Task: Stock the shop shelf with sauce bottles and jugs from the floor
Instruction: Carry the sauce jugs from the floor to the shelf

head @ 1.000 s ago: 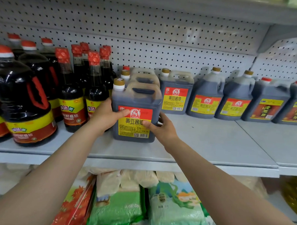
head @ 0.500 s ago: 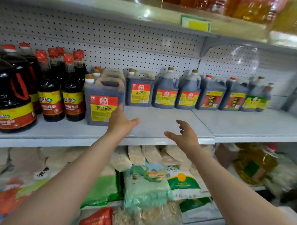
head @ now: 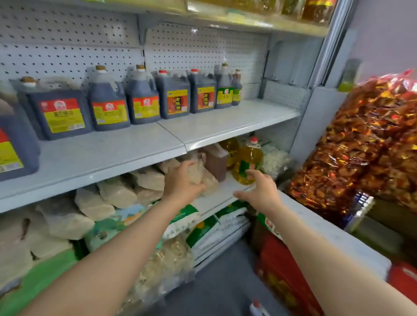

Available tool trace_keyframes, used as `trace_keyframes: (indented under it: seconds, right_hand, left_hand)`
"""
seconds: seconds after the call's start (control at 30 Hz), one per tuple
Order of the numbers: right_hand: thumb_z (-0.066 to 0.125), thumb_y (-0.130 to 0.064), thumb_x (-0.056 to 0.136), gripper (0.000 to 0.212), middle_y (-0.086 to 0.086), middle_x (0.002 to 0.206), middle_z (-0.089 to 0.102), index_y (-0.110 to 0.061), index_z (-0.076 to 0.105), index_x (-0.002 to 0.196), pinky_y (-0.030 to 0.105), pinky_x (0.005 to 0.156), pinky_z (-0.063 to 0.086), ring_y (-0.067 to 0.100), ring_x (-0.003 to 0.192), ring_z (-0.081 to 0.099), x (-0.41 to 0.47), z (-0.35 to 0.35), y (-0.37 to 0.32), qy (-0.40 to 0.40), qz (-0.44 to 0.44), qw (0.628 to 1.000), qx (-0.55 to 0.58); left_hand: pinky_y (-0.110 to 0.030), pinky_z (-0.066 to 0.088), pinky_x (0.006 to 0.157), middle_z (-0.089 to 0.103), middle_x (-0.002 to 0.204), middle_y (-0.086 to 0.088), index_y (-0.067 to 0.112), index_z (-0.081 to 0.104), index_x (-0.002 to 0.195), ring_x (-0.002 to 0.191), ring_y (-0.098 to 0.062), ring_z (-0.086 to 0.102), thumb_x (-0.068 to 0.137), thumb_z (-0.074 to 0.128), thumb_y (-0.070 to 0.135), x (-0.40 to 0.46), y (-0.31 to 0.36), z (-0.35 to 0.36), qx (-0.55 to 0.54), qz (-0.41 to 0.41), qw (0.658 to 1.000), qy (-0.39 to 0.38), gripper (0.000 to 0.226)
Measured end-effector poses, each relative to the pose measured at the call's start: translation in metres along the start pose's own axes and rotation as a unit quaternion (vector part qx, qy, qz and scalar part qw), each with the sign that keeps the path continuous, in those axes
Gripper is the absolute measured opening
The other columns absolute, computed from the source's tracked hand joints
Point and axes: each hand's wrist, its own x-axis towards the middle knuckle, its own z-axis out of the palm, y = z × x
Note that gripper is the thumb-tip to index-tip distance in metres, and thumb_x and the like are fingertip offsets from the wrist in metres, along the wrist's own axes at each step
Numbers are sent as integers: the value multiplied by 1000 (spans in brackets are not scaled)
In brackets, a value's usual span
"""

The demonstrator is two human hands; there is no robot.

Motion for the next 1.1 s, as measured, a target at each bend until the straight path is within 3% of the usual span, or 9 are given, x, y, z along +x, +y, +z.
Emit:
trace_keyframes:
  seconds: [0.17,0.3,0.47,0.63,0.83,1.0,1.1]
  right_hand:
    - [81,-41,80,80,8,147,41,-25,42,147,37,105,39,27,137,37,-16,-26,69,23,71,997,-14]
    - [83,-41,77,79,7,145,45,-29,44,144,44,104,45,28,130,45,-23,-34,119,55,134,989,2]
    - [84,-37,77,79,7,143,45,-33,43,144,42,106,39,28,132,41,-22,-38,171,75,221,972,-1]
    - [87,-35,74,83,8,141,46,-33,43,144,38,105,41,27,128,47,-13,-29,210,97,299,949,3]
    - [86,-34,75,85,9,144,43,-33,40,147,36,108,39,29,133,44,-1,-1,254,95,371,923,32]
    - [85,-34,77,87,9,147,38,-31,37,149,33,106,39,26,134,43,-13,47,303,75,437,894,64]
    - [84,-36,79,87,7,149,35,-32,34,150,37,104,42,28,136,41,-28,82,337,43,472,876,85]
  left_hand:
    - [-37,40,108,44,140,-10,31,47,140,128,-29,44,74,82,30,-8,30,81,2,47,994,-97,75]
    - [-36,35,110,41,142,-9,30,44,142,132,-28,40,77,82,31,0,46,139,10,78,983,-168,75]
    - [-36,36,111,39,143,-9,31,44,143,133,-28,41,76,81,32,21,62,208,20,105,964,-243,76]
    - [-34,35,108,34,149,-8,30,41,145,136,-27,39,80,80,32,47,66,272,31,121,939,-319,76]
    - [-40,35,115,32,150,-7,32,40,146,138,-28,38,78,81,34,65,52,340,38,128,905,-404,79]
    - [-39,36,112,33,150,-6,35,41,144,138,-28,36,80,80,33,56,19,396,58,125,878,-459,76]
    - [-40,37,109,29,154,-4,35,39,146,141,-27,33,83,78,34,44,-9,430,83,106,860,-493,74]
